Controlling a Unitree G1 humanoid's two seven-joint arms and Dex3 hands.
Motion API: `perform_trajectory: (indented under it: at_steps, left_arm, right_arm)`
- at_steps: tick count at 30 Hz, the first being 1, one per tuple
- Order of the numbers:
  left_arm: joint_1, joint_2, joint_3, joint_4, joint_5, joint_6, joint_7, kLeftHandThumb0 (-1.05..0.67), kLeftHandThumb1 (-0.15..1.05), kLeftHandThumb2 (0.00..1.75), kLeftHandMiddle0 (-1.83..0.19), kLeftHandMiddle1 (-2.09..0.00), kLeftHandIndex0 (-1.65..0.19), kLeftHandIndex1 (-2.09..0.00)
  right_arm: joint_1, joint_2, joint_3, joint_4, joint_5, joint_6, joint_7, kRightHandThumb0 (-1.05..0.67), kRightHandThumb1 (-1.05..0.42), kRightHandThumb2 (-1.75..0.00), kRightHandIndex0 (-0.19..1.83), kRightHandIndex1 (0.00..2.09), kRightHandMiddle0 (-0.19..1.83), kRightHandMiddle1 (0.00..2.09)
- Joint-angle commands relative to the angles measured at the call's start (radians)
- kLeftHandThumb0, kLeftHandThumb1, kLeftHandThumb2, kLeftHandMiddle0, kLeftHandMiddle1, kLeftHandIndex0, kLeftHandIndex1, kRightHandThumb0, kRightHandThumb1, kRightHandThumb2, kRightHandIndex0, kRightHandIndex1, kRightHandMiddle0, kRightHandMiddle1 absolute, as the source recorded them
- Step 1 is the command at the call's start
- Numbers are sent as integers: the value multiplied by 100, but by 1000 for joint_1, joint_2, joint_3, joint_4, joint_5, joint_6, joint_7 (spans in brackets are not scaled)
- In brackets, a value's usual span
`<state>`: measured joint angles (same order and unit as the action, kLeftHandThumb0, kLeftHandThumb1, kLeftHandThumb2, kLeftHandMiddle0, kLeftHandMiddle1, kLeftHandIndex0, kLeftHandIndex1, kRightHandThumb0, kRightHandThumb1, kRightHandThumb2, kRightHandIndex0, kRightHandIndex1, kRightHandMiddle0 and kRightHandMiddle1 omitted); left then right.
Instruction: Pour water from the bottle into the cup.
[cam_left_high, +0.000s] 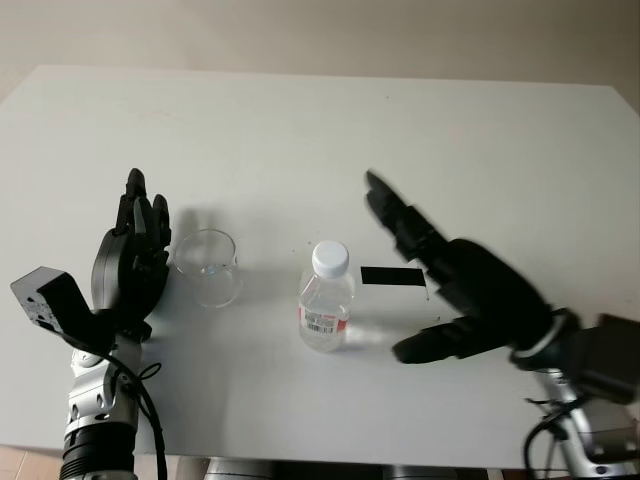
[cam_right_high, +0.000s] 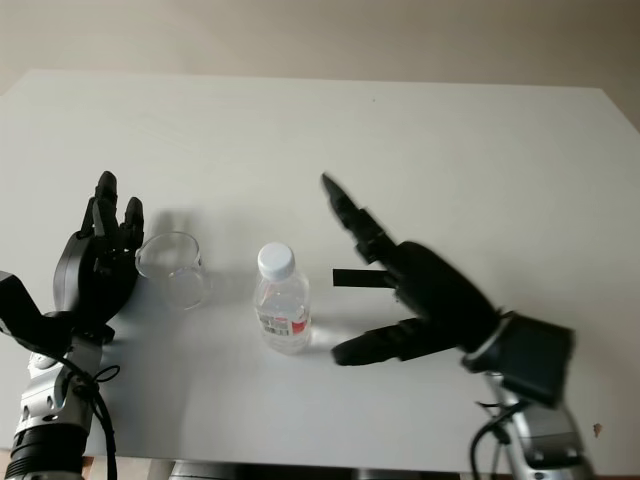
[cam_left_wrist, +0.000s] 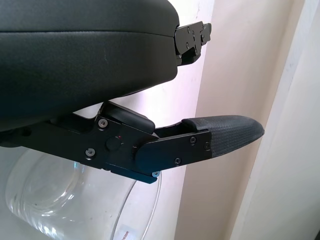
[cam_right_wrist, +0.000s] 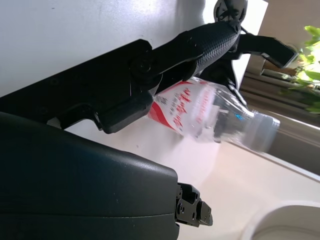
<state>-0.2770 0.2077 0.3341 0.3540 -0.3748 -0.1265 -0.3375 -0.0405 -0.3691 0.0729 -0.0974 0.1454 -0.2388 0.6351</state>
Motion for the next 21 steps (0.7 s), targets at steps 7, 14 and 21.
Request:
perform_trajectory:
  at_steps: [7, 14, 21]
  left_arm:
    - [10, -3, -7, -24, 4, -6, 7, -88, 105, 64, 19, -5, 19, 0]
    - [6, -5, -9, -18, 3, -6, 13, -87, 105, 62, 19, -5, 19, 0]
    - [2, -6, -12, -15, 4, -7, 15, -87, 105, 62, 19, -4, 19, 0]
  right_arm:
    - [-38, 105, 99, 127, -41, -9, -30, -93, -92, -5, -19, 0, -19, 0]
    - [-51, 156, 133, 191, -60, -40, -46, -96, -93, -6, -19, 0, -19, 0]
    - [-62, 168, 142, 189, -32, -29, -21, -96, -92, -5, -19, 0, -19, 0]
